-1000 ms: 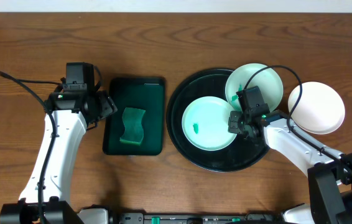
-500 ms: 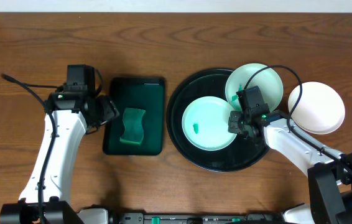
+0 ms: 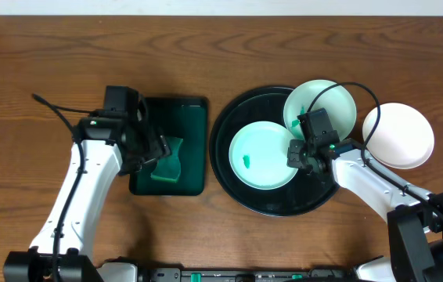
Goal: Clean dirty plates on tray and stack at the side
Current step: 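Grasp the green sponge on the green tray with the left gripper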
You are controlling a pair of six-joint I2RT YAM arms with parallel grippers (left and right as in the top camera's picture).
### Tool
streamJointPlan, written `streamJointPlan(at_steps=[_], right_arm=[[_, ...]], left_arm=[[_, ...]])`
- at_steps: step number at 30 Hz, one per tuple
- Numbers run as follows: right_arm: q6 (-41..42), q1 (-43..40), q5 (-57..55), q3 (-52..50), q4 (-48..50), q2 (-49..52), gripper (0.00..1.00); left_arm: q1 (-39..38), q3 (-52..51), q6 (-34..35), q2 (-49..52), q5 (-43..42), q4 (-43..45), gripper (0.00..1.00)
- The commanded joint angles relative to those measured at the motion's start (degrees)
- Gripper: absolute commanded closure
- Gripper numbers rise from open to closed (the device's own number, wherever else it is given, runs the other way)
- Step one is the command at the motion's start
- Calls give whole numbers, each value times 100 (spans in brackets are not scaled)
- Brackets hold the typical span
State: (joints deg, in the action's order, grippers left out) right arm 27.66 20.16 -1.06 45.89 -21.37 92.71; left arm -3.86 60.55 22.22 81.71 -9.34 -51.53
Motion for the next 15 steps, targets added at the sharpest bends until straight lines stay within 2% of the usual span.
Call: streamJointPlan(at_steps=[1,3,6,15], right_arm=[[103,20,-188,-59,17,-55,99],[101,20,-188,-59,15,-55,99],[103,20,-188,-59,15,-55,99],[101,20,-186,-59,15,-55,99]], left_arm=[[-232,-59,-367,-11,-74,105,21],[-352,-59,-466,-11,-72,146,28],[-363,-59,-463,-11,-72,146,33],[-356,-72,-461,-7,-52,122,34]])
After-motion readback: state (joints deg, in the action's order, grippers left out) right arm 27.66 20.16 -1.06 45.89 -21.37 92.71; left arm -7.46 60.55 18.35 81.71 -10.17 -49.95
